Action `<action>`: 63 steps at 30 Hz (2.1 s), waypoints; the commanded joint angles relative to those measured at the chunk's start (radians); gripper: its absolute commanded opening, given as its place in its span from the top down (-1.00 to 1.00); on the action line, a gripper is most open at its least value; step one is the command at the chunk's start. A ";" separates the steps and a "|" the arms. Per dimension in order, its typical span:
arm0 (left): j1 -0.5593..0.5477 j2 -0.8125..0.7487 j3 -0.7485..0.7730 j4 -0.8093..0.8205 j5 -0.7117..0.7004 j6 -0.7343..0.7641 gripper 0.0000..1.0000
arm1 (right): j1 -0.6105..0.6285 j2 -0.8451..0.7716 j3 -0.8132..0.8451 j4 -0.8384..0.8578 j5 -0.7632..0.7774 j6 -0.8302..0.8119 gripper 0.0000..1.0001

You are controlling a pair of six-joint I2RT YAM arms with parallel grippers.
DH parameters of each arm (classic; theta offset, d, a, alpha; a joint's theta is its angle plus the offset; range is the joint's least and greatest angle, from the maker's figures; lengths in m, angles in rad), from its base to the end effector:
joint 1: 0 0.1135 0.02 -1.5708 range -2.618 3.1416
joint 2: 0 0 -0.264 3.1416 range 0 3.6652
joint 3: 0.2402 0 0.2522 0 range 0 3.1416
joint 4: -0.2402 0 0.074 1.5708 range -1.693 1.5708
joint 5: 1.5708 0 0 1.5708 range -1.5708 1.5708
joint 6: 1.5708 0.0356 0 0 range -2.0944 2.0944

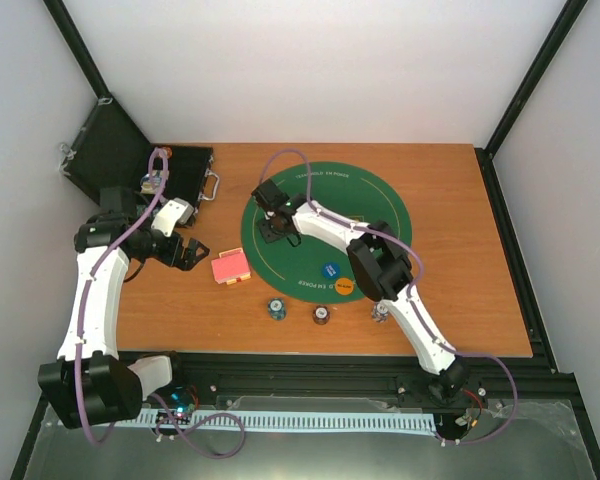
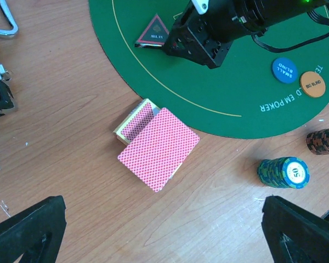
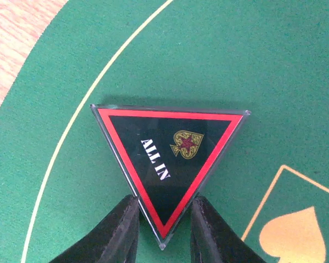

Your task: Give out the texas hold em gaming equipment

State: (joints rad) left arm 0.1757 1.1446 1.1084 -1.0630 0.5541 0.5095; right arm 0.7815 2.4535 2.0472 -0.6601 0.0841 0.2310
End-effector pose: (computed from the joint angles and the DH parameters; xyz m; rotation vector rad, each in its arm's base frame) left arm 0.2053 0.0174 0.3121 0.5794 2.4187 -0.4643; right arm 0.3752 0.3681 0.1436 -0.6928 2.5590 0.2337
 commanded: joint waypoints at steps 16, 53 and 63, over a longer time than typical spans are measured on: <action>0.008 -0.001 0.041 -0.005 0.029 -0.001 -1.00 | -0.011 -0.607 -0.702 0.050 0.066 0.107 -0.34; 0.008 -0.009 0.067 -0.023 0.039 -0.003 -1.00 | -0.083 -0.628 -0.959 0.173 0.029 0.079 0.22; 0.008 -0.002 0.067 -0.017 0.023 0.006 -1.00 | -0.093 -0.562 -0.904 0.182 0.046 0.068 0.25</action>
State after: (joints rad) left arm 0.1768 1.1534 1.1561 -1.0817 0.5835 0.5091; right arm 0.7059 1.8484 1.1221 -0.4984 0.1154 0.3103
